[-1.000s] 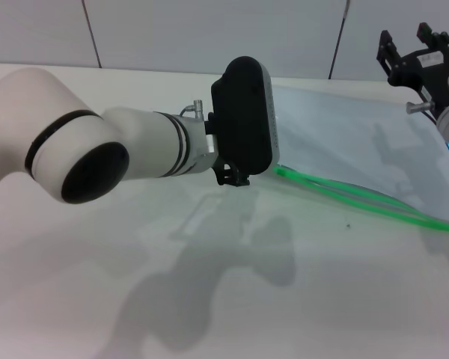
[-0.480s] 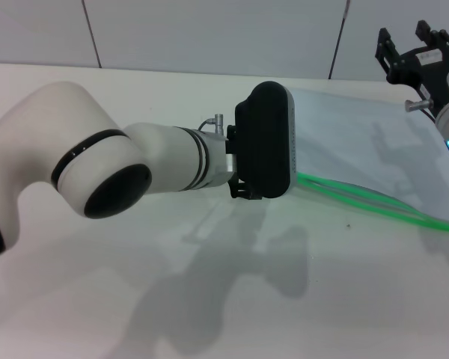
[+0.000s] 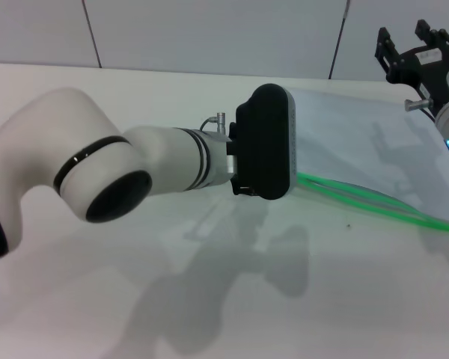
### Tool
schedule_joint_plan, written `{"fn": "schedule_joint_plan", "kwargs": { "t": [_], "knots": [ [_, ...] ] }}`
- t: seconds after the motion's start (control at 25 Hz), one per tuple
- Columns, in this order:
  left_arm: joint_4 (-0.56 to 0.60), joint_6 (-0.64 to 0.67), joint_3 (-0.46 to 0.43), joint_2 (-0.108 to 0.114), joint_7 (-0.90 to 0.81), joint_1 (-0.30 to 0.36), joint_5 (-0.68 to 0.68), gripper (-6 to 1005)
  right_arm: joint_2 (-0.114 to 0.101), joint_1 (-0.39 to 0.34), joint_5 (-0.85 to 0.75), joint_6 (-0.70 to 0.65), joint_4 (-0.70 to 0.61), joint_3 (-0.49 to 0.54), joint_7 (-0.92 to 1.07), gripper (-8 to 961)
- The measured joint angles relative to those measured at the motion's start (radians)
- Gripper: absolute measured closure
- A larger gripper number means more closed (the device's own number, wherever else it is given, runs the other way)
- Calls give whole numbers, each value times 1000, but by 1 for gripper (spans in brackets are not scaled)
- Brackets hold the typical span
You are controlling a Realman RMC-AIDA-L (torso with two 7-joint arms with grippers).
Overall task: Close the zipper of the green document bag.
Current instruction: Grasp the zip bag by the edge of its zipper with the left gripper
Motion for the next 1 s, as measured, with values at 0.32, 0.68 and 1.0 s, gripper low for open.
{"fn": "schedule_joint_plan", "kwargs": {
  "t": [0.32, 0.68, 1.0],
  "knots": [
    [-56, 114, 38, 0, 1, -4, 0, 287, 0, 3, 0, 10, 0, 0, 0, 334],
    [-148, 265, 40, 0, 8, -1, 0, 294, 0, 5, 0, 14, 0, 0, 0, 335],
    [-201, 365, 74, -1, 7, -9, -2, 300, 0, 7, 0, 14, 1, 0, 8, 335]
  ]
}}
